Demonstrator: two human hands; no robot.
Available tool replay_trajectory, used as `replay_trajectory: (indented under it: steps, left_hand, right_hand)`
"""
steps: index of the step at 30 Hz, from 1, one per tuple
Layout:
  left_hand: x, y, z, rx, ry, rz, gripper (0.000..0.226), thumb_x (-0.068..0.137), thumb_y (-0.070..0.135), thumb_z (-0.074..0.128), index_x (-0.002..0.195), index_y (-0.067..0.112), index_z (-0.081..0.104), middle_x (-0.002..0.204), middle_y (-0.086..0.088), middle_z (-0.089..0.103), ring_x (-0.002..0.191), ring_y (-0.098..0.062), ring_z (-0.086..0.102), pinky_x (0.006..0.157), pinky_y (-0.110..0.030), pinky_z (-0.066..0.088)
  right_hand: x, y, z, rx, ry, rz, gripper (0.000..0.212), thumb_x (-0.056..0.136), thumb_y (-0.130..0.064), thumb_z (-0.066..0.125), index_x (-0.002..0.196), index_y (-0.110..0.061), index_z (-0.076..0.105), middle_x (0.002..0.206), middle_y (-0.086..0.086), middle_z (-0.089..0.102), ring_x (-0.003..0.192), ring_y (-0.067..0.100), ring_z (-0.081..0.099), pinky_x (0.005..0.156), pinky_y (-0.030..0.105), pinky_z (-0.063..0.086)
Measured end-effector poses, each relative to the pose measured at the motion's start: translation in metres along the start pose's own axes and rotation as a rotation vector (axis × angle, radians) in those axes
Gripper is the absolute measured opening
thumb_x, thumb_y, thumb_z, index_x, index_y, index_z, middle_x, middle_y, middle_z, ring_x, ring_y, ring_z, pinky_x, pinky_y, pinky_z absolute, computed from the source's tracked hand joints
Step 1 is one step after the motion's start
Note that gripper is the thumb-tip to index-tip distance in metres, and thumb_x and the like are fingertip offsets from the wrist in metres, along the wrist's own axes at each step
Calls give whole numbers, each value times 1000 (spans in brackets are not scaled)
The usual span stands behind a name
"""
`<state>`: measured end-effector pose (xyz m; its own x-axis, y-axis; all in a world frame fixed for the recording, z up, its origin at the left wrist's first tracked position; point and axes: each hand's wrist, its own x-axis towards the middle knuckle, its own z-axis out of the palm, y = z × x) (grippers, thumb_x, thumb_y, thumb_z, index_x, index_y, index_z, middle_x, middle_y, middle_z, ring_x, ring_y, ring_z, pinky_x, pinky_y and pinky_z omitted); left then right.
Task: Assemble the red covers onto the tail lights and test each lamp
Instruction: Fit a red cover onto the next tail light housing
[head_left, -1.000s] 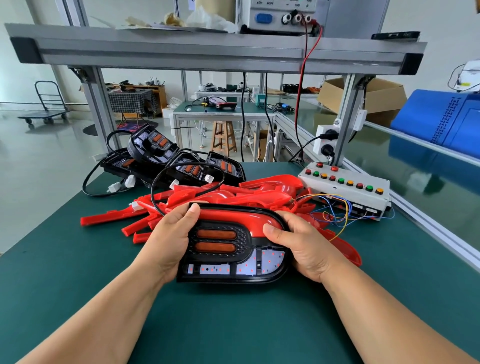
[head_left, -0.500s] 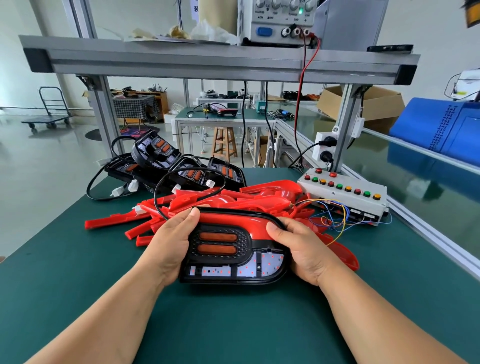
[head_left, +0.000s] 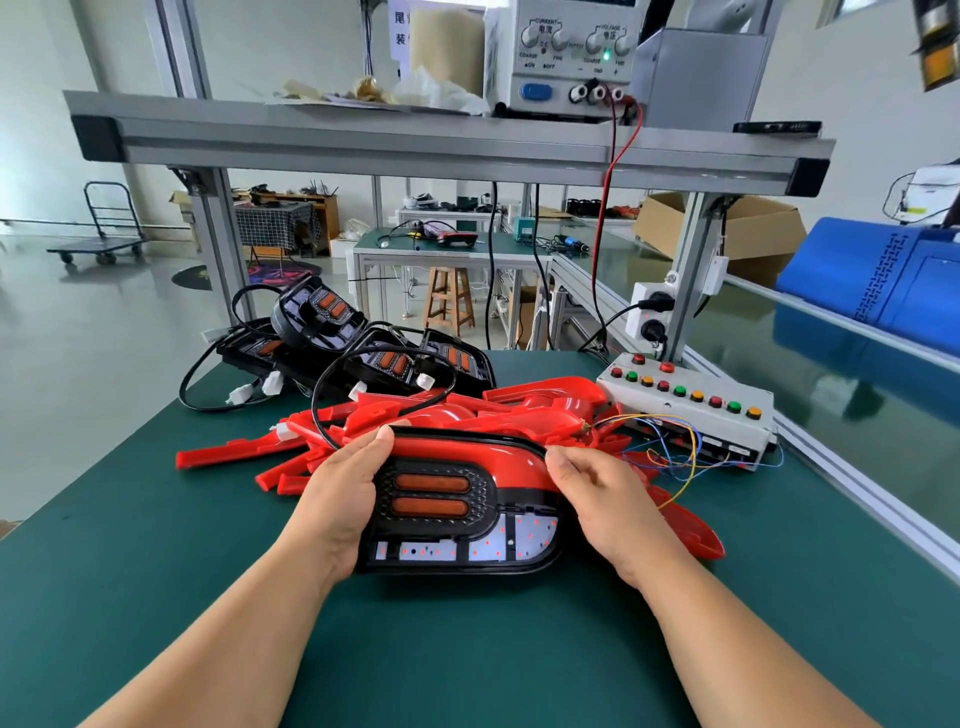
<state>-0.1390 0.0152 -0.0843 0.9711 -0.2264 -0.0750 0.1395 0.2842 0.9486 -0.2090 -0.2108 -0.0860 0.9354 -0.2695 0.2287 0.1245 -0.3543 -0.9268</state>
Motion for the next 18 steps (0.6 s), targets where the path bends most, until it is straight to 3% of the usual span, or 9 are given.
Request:
replay_trajectory:
  steps: [3, 6, 8, 10, 12, 15, 18]
  left_hand:
    - [-1, 2, 1, 37, 20, 31, 36, 102, 34, 44, 92, 21, 76, 95, -20, 73, 84, -38, 72, 64, -48, 59]
    - [-4, 1, 3, 139, 7, 86, 40, 104, 34, 39, 89, 28, 75, 90, -12, 76, 80, -28, 74, 57, -33, 59]
    - [-4, -1, 3, 199, 25, 114, 37, 104, 34, 39, 91, 27, 73, 91, -7, 76, 82, -23, 74, 58, -27, 58]
    - [-3, -2, 1, 257, 52, 128, 33, 104, 34, 39, 94, 28, 71, 92, -3, 76, 83, -19, 74, 59, -24, 58]
    - [-3, -1, 0, 304, 70, 134, 33, 103, 35, 40, 95, 29, 71, 93, -2, 76, 86, -18, 73, 67, -28, 59]
    - [-4, -2, 0, 328, 93, 146, 33, 103, 36, 41, 91, 33, 72, 94, -2, 76, 88, -22, 73, 83, -42, 58]
    - [-5, -2, 1, 329, 123, 169, 32, 102, 36, 44, 86, 42, 71, 93, 1, 76, 89, -21, 72, 85, -46, 57]
  right_hand:
    - [3, 8, -3, -293, 17, -38, 21, 98, -25, 55, 92, -28, 74, 84, -23, 67, 78, -12, 58, 67, 1, 39]
    - [2, 11, -2, -362, 24, -53, 23, 99, -24, 53, 108, -20, 74, 95, -13, 69, 87, 2, 60, 69, 8, 38]
    - [1, 9, -1, -402, 51, -73, 21, 98, -25, 55, 101, -20, 75, 89, -13, 69, 84, 5, 59, 71, 18, 36]
    - [-2, 5, 0, -477, 128, -121, 22, 96, -25, 58, 81, -20, 73, 68, -13, 63, 69, 10, 55, 66, 24, 32]
    - [-2, 1, -6, -539, 278, -173, 22, 93, -21, 63, 75, -14, 72, 65, -5, 66, 66, 18, 57, 64, 27, 31]
    - [-1, -5, -26, -642, 450, -148, 12, 89, -15, 65, 81, -12, 74, 81, 5, 71, 78, 26, 63, 70, 32, 39]
    - [0, -2, -42, -817, 368, 21, 18, 86, -13, 59, 95, -13, 75, 97, 10, 68, 95, 32, 61, 79, 36, 46]
